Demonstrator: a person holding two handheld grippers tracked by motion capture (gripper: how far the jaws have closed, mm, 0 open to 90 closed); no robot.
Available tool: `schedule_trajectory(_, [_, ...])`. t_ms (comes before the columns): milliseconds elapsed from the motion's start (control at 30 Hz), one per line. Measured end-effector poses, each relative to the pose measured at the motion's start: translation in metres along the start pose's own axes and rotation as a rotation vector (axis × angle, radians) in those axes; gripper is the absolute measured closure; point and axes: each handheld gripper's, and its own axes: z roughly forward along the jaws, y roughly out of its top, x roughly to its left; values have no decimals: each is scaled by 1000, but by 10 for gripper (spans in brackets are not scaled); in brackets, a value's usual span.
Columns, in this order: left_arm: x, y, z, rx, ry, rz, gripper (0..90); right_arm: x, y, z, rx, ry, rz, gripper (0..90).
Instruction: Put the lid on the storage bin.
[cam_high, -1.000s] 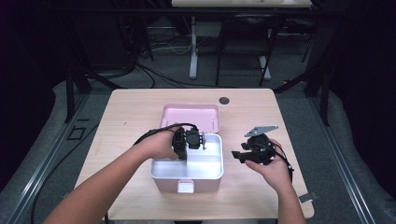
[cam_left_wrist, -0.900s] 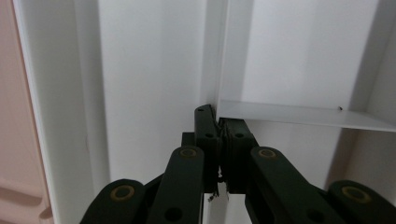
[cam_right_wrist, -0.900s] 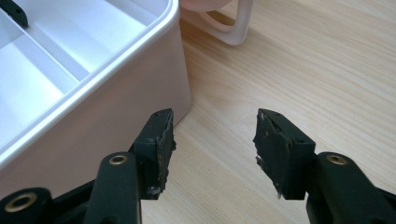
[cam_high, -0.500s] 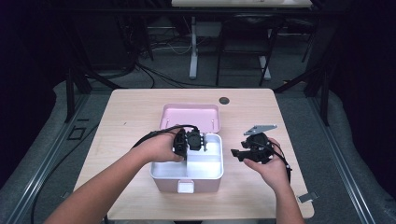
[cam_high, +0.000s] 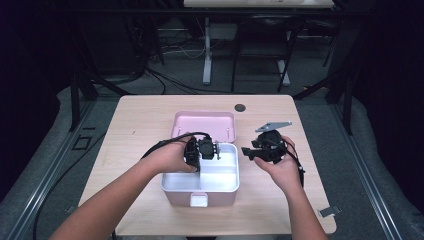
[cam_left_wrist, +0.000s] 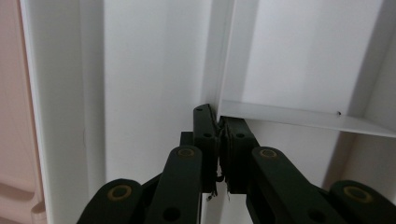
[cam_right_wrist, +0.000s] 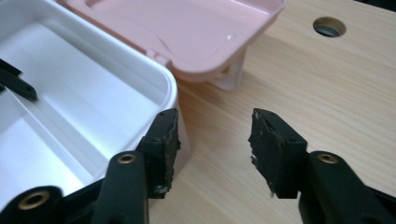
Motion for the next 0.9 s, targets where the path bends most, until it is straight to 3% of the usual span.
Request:
schedule_trajectory(67, [0,0,0,1,-3,3,860,1,7,2,7,-53,-2,536])
schedule_trajectory(100, [0,0,0,3,-1,5,860,-3,9,4,-6,69,4,543])
schedule_trajectory(133, [0,0,0,5,0,6,860,-3,12,6,-3,61,2,554])
schedule_trajectory(200, [-1,1,0,5,2,10,861,0,17,9,24,-67,-3,555])
schedule_trajectory(233, [-1,0,0,3,6,11,861,-2,19,11,23,-25,-3,556])
schedule_trajectory(267, [-1,0,0,3,7,14,861,-2,21,13,26,-18,0,555])
schedule_trajectory(300, [-1,0,0,3,7,17,861,-1,23,15,37,-47,-4,554])
schedule_trajectory(333, [-1,0,0,3,7,18,861,-2,25,17,42,-29,-1,539])
schedule_trajectory(467, [-1,1,0,8,8,25,862,-2,34,22,60,-71,-9,523])
schedule_trajectory(800, [-2,1,0,11,13,25,862,-11,52,36,72,-68,3,514])
schedule_trajectory(900, [-2,1,0,13,14,23,862,-12,57,39,82,-90,12,534])
